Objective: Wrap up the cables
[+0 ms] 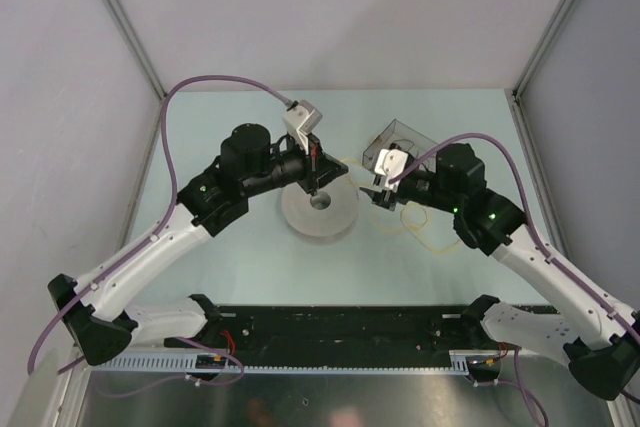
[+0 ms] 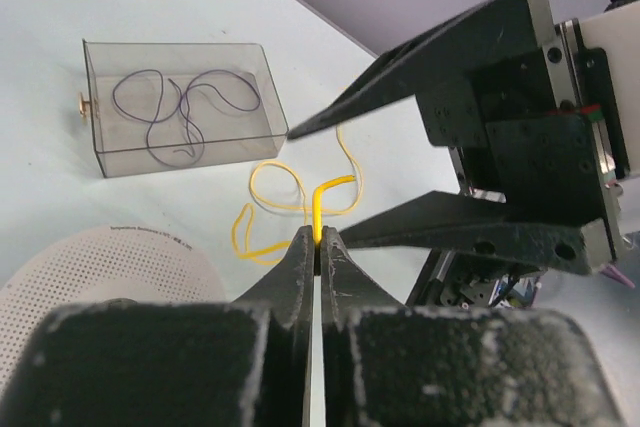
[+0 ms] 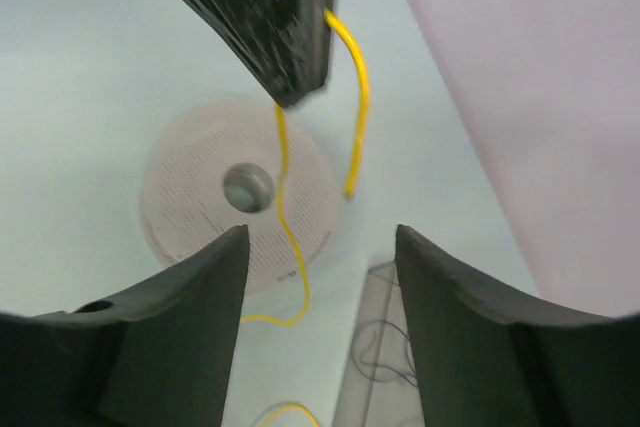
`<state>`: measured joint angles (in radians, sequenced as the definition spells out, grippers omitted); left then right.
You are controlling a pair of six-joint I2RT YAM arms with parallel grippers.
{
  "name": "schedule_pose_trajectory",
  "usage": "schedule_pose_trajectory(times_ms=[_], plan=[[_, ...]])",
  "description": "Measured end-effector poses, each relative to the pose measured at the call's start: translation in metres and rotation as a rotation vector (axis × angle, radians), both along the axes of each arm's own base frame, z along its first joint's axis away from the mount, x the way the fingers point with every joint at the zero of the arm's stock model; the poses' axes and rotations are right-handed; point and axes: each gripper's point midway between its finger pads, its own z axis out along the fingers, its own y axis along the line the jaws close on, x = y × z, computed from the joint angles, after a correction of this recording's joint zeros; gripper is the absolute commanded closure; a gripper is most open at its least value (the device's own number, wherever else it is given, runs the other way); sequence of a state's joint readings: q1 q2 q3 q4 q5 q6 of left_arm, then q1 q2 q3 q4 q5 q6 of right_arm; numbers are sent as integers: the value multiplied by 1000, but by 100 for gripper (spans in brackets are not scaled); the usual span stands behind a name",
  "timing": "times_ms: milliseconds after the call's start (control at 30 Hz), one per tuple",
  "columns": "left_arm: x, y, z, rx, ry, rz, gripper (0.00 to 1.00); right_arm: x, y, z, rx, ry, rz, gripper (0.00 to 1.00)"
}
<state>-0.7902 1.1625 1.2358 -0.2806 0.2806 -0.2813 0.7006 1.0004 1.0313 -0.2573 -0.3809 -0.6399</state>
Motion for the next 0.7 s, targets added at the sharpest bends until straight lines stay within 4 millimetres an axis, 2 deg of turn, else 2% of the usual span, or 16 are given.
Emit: schedule_pose_trajectory(times_ms=[200, 333, 500, 600, 700], plan=[[3, 1, 6, -18, -13, 19, 100, 7, -21, 12, 19, -28, -87, 15], [5, 1, 6, -24, -2, 31, 100, 0, -13, 23, 45, -71, -100, 12], [6, 0, 4, -37, 29, 47, 100, -15, 5, 28, 51, -116, -59, 1], [6, -1, 4, -45, 49, 50, 100, -14, 9, 32, 65, -157, -61, 6], [5, -2, 4, -53, 62, 52, 100, -9, 11, 32, 75, -200, -83, 23]])
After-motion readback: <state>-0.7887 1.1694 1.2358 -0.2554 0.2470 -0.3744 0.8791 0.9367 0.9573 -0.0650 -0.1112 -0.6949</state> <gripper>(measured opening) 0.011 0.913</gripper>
